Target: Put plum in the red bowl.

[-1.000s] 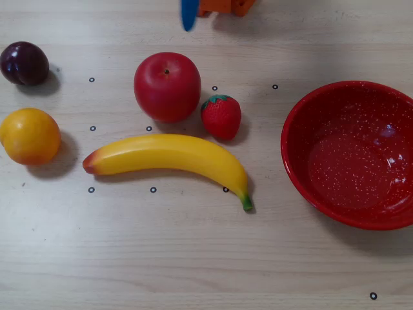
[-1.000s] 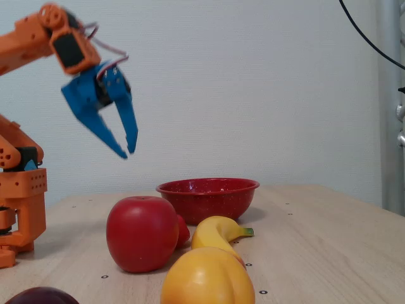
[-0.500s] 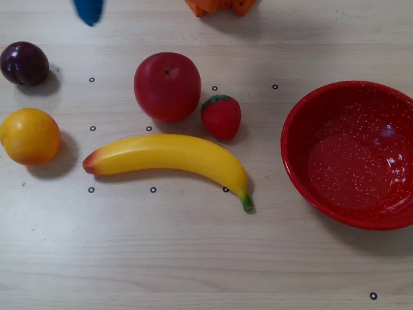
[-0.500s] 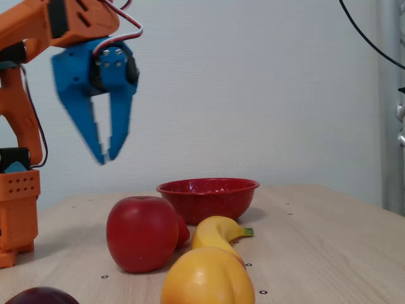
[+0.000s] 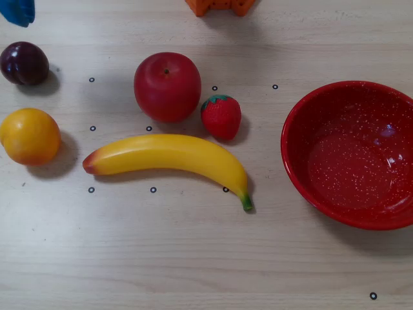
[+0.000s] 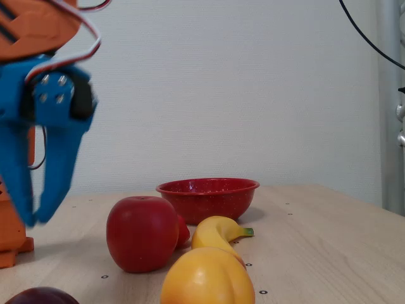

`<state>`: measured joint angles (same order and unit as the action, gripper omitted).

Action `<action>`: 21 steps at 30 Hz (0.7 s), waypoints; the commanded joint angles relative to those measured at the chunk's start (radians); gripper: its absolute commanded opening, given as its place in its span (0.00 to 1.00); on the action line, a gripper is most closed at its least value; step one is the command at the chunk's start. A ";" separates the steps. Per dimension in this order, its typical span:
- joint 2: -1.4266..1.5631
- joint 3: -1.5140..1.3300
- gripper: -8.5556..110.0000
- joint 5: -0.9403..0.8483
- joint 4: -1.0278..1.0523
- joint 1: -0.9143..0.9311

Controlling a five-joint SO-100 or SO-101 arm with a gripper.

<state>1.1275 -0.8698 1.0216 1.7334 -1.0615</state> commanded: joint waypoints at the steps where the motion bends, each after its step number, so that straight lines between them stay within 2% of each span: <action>1: 0.021 0.109 0.07 0.097 0.020 -0.048; 6: -0.049 0.160 0.11 0.150 0.006 -0.110; 14: -0.117 0.241 0.35 0.288 0.037 -0.169; 21: -0.199 0.291 0.45 0.428 0.017 -0.221</action>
<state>0.8728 -0.6734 1.4051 1.7472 -1.2563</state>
